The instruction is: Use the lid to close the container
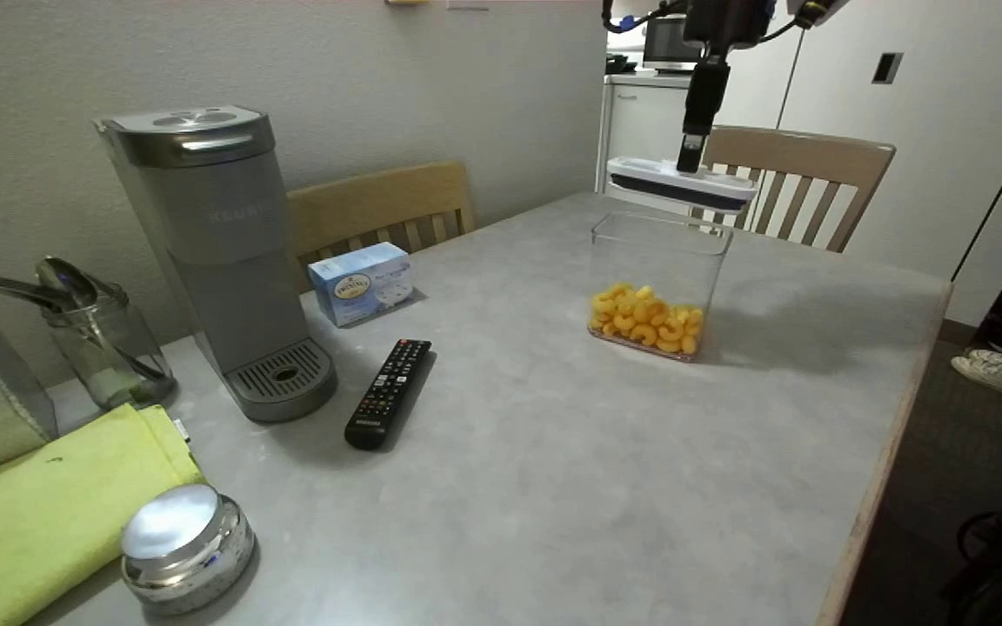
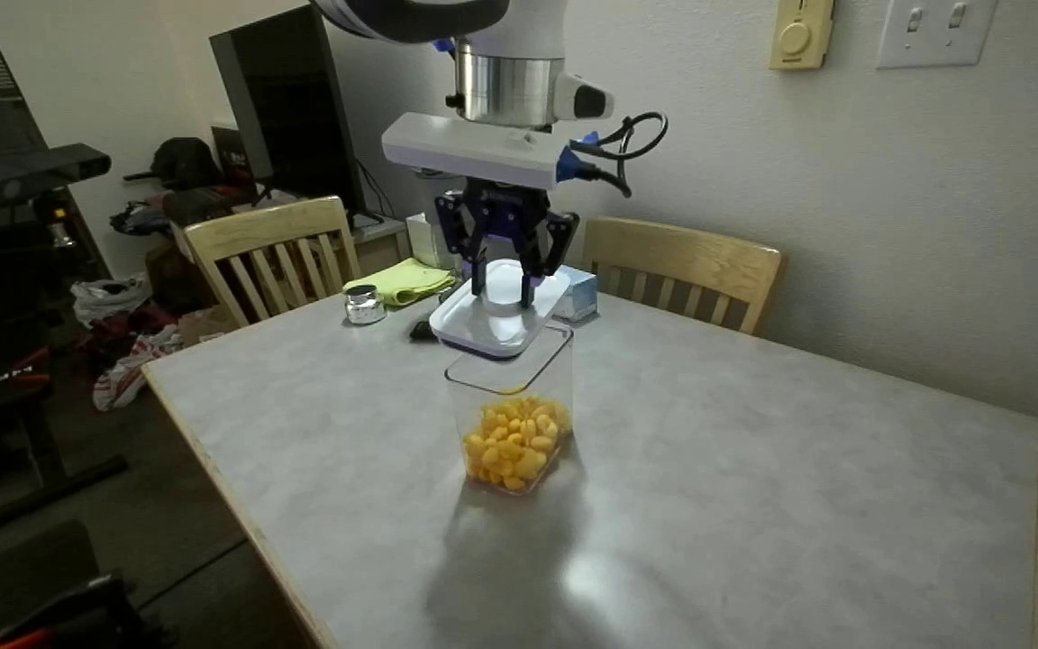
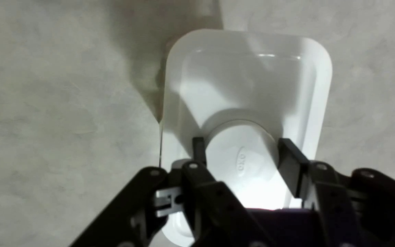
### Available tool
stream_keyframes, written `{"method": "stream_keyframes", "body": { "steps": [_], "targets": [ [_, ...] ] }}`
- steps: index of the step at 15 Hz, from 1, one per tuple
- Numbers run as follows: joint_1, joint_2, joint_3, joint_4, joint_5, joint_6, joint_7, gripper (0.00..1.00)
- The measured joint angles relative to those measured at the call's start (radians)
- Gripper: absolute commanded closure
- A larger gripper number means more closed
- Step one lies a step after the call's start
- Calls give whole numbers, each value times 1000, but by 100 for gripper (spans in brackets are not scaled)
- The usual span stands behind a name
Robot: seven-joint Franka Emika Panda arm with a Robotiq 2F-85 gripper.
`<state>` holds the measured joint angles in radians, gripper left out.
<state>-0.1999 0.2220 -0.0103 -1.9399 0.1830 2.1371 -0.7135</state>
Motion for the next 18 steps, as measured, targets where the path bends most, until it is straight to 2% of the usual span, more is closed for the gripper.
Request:
{"method": "stream_keyframes", "body": {
  "steps": [11,18],
  "targets": [
    [-9,-19,-45,-86,65,21,-31,71],
    [-13,7,-45,-93,182,41,-127,71]
  ]
}}
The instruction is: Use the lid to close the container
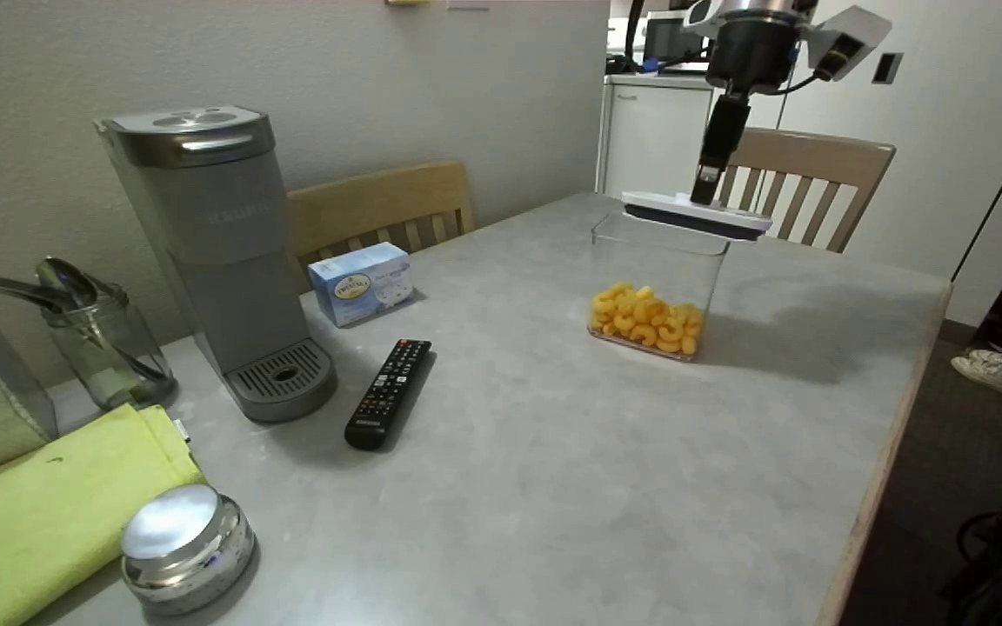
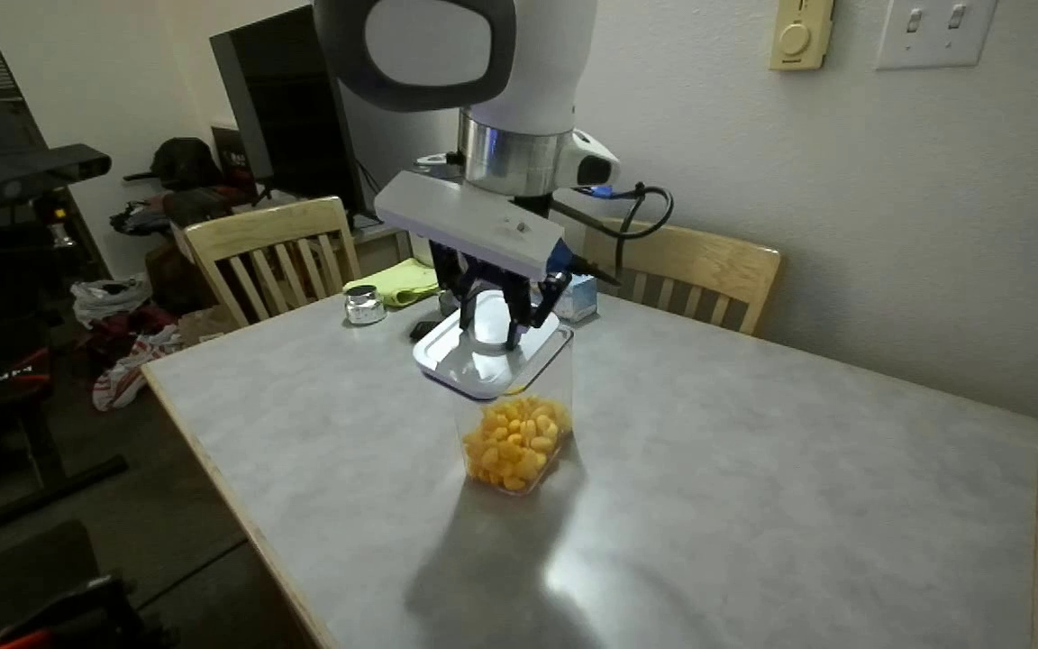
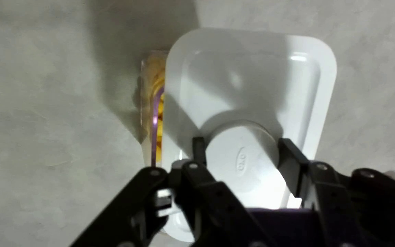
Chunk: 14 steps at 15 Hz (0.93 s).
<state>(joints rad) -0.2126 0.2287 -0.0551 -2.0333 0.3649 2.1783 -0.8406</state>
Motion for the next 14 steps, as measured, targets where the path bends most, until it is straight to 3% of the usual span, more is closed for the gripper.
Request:
{"method": "stream_keyframes", "body": {
  "steps": [14],
  "targets": [
    [-4,29,3,18,59,32,-143,71]
  ]
}}
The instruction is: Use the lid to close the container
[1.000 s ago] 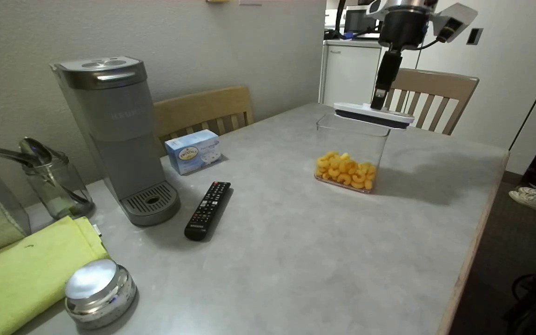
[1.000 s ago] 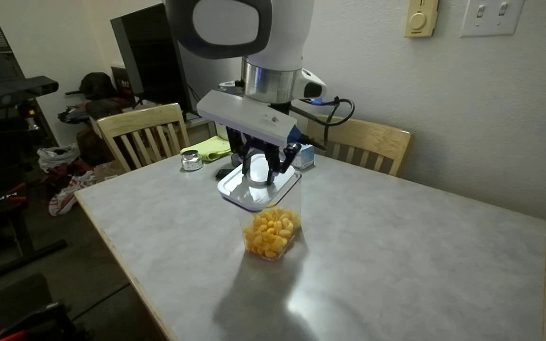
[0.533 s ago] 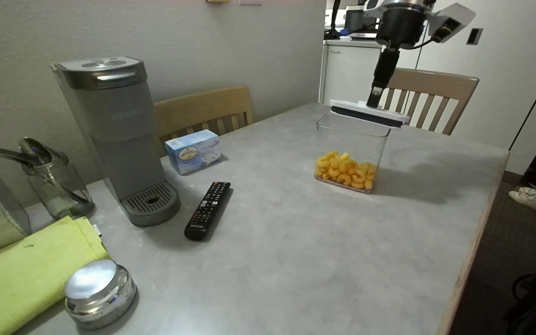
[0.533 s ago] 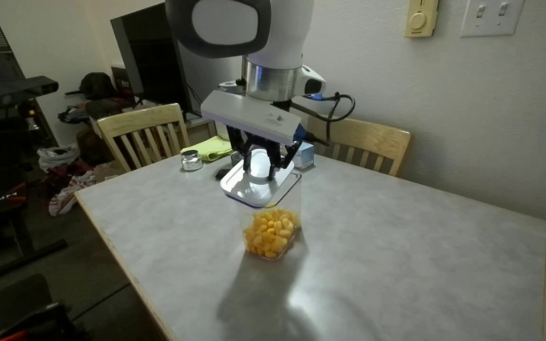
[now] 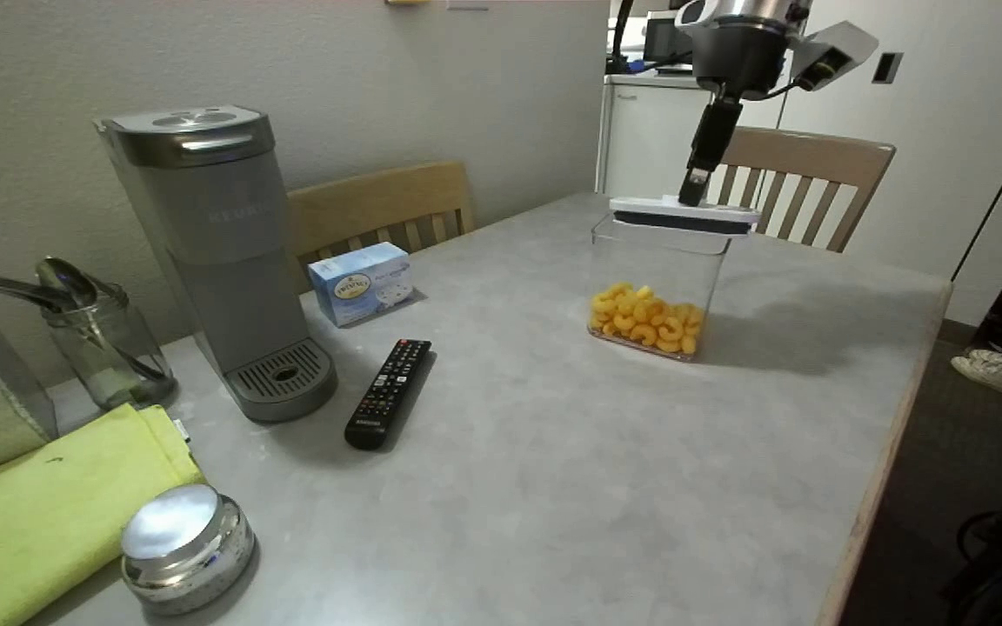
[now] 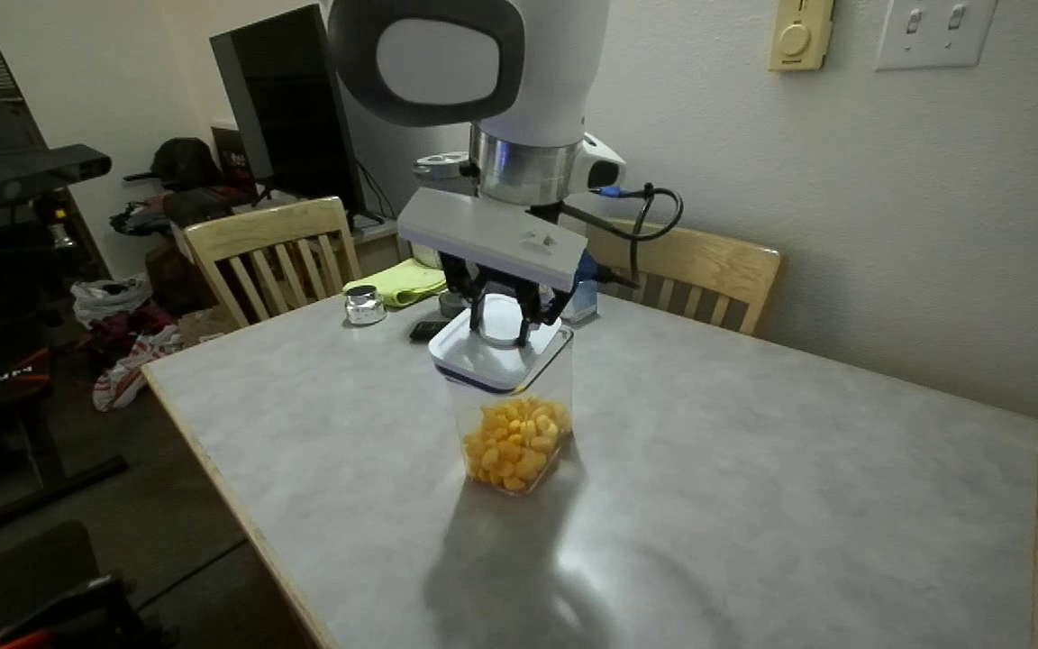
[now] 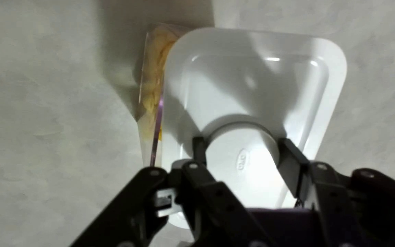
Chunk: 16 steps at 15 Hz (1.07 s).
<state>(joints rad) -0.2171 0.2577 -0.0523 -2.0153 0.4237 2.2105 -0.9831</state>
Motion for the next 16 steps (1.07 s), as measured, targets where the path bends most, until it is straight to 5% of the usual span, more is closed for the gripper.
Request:
{"method": "stream_keyframes", "body": {
  "steps": [16],
  "targets": [
    [-16,97,2,100,39,-5,-51,71]
  ]
}}
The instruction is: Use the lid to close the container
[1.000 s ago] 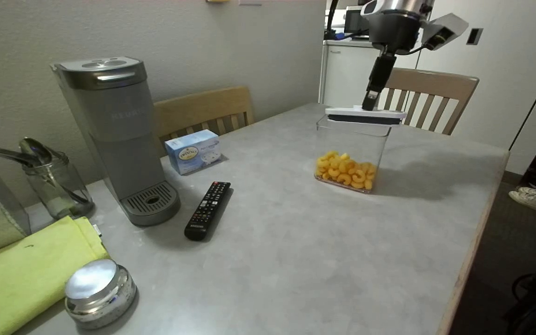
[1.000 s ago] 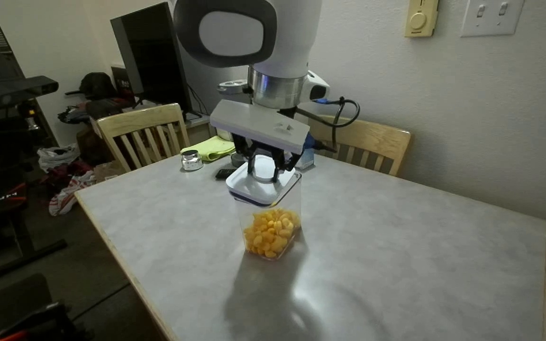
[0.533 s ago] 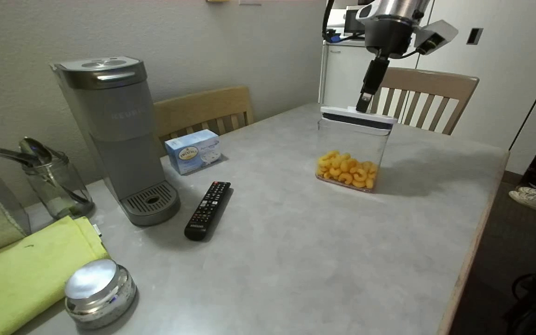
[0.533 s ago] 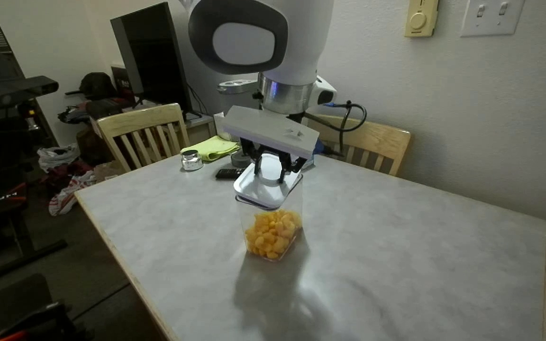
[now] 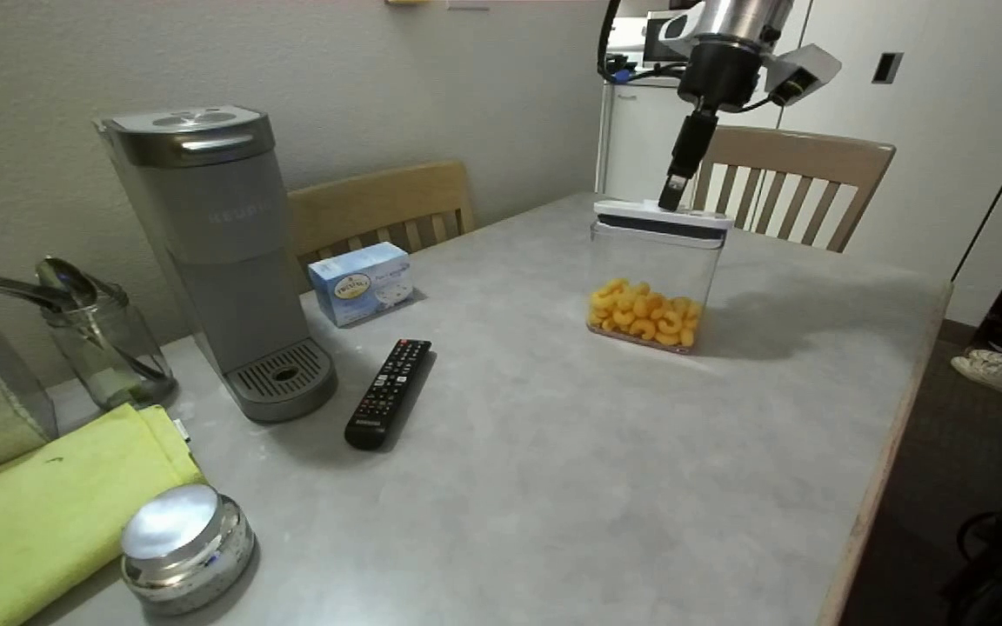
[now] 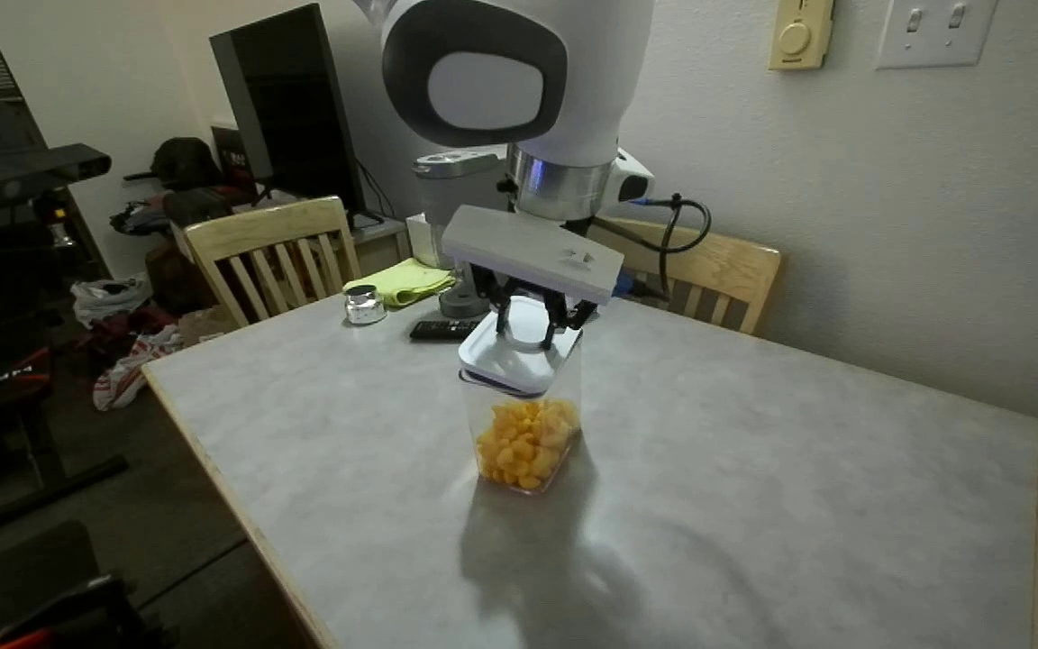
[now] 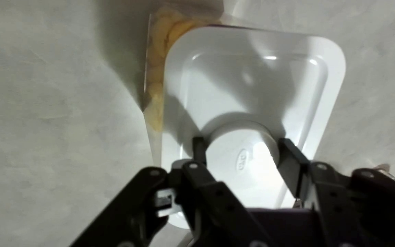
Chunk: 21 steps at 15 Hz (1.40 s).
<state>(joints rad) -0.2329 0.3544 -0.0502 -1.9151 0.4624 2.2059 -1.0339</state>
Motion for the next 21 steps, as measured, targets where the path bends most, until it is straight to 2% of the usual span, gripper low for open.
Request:
{"method": "stream_keyframes", "body": {
  "steps": [2,3,4,8,12,13,14,21],
  "targets": [
    [-1,1,1,2,0,-3,-1,71],
    [-1,1,1,2,0,-5,-2,49],
    [-1,1,1,2,0,-6,-4,31],
    [-1,1,4,5,-1,-14,-14,2],
    [-1,1,9,24,-1,-36,-14,0],
    [-1,1,9,33,-1,-48,-15,8],
    [-1,1,9,44,-1,-58,-15,27],
    [-15,5,8,141,-10,-157,-23,75]
  ]
}}
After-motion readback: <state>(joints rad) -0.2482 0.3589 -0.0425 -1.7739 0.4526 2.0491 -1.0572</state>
